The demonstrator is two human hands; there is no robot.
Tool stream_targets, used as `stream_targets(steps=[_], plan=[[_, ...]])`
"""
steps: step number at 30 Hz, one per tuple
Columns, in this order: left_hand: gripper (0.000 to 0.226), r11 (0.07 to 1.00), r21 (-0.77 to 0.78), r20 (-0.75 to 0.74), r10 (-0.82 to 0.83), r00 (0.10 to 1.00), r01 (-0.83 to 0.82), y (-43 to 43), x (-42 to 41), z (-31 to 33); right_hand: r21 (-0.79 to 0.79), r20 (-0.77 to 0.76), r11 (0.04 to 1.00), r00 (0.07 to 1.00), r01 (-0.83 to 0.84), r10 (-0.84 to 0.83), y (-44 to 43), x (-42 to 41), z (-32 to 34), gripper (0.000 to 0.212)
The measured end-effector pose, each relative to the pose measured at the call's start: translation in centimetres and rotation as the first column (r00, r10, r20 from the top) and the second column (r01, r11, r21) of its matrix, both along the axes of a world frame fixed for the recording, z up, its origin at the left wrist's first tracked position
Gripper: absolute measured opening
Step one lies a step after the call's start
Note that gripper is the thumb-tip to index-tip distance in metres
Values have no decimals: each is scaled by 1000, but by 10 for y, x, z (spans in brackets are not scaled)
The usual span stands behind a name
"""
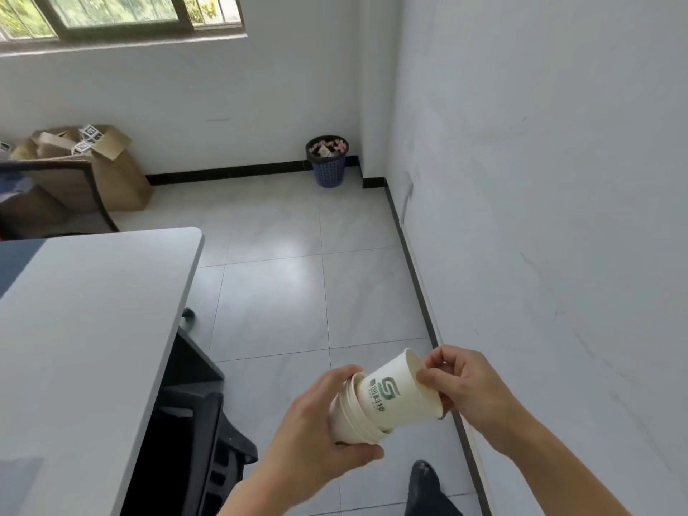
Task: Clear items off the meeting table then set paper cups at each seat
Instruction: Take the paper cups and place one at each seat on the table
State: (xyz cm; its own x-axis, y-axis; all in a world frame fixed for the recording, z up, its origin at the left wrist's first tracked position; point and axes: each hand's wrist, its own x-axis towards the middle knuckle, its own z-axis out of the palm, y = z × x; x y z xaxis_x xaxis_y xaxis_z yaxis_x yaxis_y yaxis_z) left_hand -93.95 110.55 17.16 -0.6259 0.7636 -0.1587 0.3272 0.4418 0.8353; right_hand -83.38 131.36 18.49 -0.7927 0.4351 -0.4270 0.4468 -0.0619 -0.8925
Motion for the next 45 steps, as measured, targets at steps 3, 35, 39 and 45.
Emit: stream_targets(steps=[3, 35, 39, 45], plan=[[80, 993, -12, 16, 118, 993, -118, 23, -34, -9, 66, -48, 996, 997, 64, -61, 59, -35, -2, 11], [70, 167, 27, 121, 978, 169, -986, -20, -354, -4, 416, -2, 493, 542, -764, 840, -2, -610, -21, 20], [68, -49, 18, 152, 987, -46, -999, -43, -373, -7, 415, 20, 356, 400, -837, 916, -48, -673, -25, 21], [70, -332, 12, 154, 933, -327, -943, -66, -402, -4, 394, 21, 146, 168, -907, 986, -131, -764, -33, 20]])
